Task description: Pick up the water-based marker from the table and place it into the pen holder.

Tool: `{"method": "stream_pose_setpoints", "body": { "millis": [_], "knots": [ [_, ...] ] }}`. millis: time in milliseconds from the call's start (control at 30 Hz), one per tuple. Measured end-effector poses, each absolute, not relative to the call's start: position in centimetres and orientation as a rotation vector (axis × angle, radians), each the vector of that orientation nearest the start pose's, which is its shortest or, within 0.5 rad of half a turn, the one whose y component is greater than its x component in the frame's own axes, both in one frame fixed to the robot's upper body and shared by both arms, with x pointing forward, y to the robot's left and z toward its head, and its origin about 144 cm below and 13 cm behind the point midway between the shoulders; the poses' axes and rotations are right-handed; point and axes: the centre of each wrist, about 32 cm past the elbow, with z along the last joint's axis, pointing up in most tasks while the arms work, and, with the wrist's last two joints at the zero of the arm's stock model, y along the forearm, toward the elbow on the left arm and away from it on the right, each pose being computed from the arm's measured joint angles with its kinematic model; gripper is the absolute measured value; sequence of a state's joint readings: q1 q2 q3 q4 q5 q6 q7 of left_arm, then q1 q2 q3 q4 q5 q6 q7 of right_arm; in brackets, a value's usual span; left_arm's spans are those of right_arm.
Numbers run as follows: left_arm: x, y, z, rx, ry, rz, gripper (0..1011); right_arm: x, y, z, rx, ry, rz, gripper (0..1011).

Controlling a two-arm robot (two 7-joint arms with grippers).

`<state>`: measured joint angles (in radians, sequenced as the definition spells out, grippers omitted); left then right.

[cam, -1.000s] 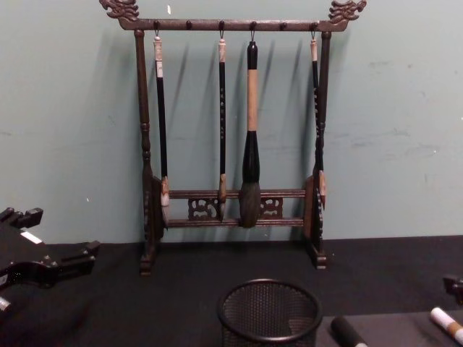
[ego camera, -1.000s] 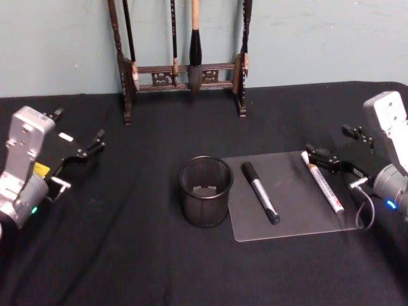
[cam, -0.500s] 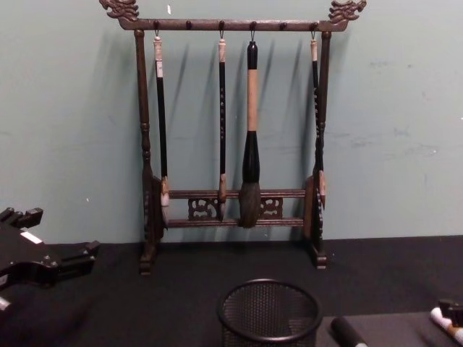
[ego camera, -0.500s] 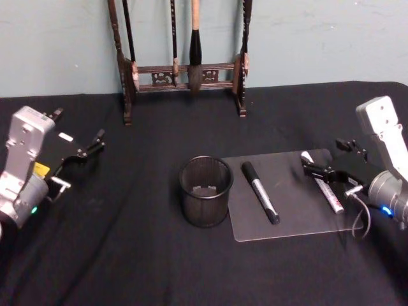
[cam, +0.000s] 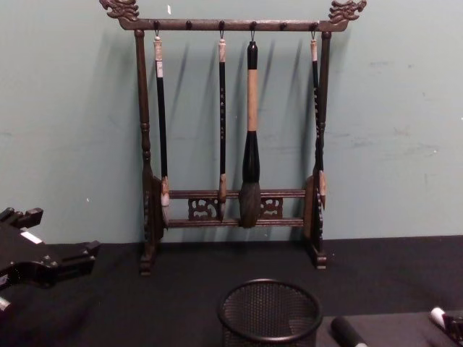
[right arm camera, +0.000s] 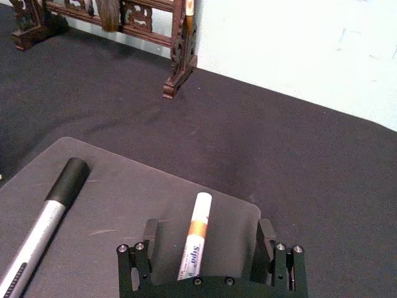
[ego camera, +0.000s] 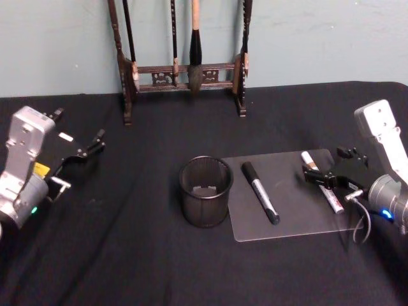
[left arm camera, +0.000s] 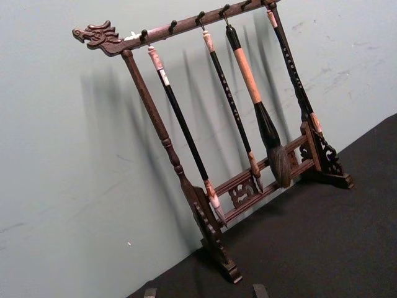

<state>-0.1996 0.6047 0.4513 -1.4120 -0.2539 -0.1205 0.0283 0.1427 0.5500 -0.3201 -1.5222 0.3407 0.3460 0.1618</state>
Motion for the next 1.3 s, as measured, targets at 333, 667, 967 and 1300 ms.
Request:
{"method": "stream_pose_setpoints", "body": {
  "millis": [333, 667, 967, 1300],
  "knots": [
    [48.9, 31.0, 114.0, 0.304, -0.285, 1.248, 1001, 48.4, -30.4, 116.3, -0.468, 0.157, -1.152, 1003],
    [48.9, 31.0, 114.0, 0.304, -0.285, 1.248, 1001, 48.6, -30.3, 115.7, -0.475, 0.185, -1.144, 1002],
    [48.9, 31.0, 114.0, 0.304, -0.285, 1.248, 1001, 48.9, -30.3, 115.3, -0.489, 0.193, -1.139, 1002],
    [48.9, 31.0, 114.0, 0.304, -0.285, 1.248, 1001, 49.1, -30.2, 115.0, -0.490, 0.208, -1.130, 1002]
  ]
}}
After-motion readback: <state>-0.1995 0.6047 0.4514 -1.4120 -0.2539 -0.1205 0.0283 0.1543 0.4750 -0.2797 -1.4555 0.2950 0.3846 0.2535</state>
